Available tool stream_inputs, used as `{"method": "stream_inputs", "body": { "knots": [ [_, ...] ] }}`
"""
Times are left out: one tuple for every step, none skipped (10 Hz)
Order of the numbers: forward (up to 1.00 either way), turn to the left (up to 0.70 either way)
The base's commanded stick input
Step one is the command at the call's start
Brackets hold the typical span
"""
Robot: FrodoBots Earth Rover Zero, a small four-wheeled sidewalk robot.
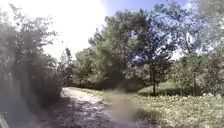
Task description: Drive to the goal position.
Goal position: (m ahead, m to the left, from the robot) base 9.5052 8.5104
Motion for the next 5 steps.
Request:
{"method": "stream_inputs", "body": {
  "knots": [
    [0.0, 0.0],
    [0.0, 0.0],
    [0.0, 0.0],
    [0.0, 0.0],
    [0.05, 0.0]
  ]
}}
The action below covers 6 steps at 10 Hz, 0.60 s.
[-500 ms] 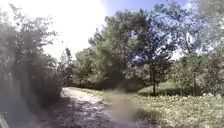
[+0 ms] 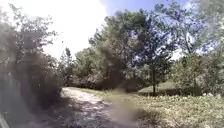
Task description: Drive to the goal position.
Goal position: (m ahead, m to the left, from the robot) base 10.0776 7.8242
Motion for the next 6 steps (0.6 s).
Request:
{"method": "stream_inputs", "body": {
  "knots": [
    [0.52, 0.0],
    [0.7, 0.27],
    [0.7, 0.35],
    [0.7, 0.35],
    [0.7, 0.35],
    [0.7, 0.35]
  ]
}}
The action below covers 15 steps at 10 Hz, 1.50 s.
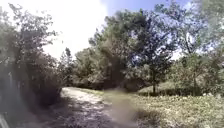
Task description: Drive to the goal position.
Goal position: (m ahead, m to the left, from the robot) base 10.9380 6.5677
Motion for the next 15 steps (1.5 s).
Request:
{"method": "stream_inputs", "body": {
  "knots": [
    [0.7, 0.29],
    [0.7, 0.14],
    [0.7, 0.01],
    [0.7, 0.0],
    [0.7, 0.0],
    [0.7, 0.0],
    [0.7, 0.0],
    [0.7, 0.0],
    [0.7, 0.0],
    [0.7, 0.0],
    [0.7, 0.0],
    [0.7, 0.0],
    [0.7, 0.0],
    [0.7, 0.0],
    [0.7, 0.0]
  ]
}}
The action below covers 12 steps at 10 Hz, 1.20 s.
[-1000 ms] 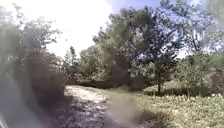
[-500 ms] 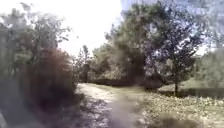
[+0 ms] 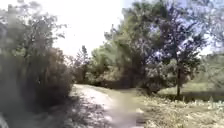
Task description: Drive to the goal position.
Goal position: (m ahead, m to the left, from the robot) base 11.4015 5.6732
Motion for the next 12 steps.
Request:
{"method": "stream_inputs", "body": {
  "knots": [
    [0.7, 0.0],
    [0.7, 0.0],
    [0.7, 0.32],
    [0.7, 0.35],
    [0.7, 0.35],
    [0.7, 0.35],
    [0.7, 0.25],
    [0.7, 0.0],
    [0.7, 0.0],
    [0.7, 0.0],
    [0.7, 0.0],
    [0.7, 0.0]
  ]
}}
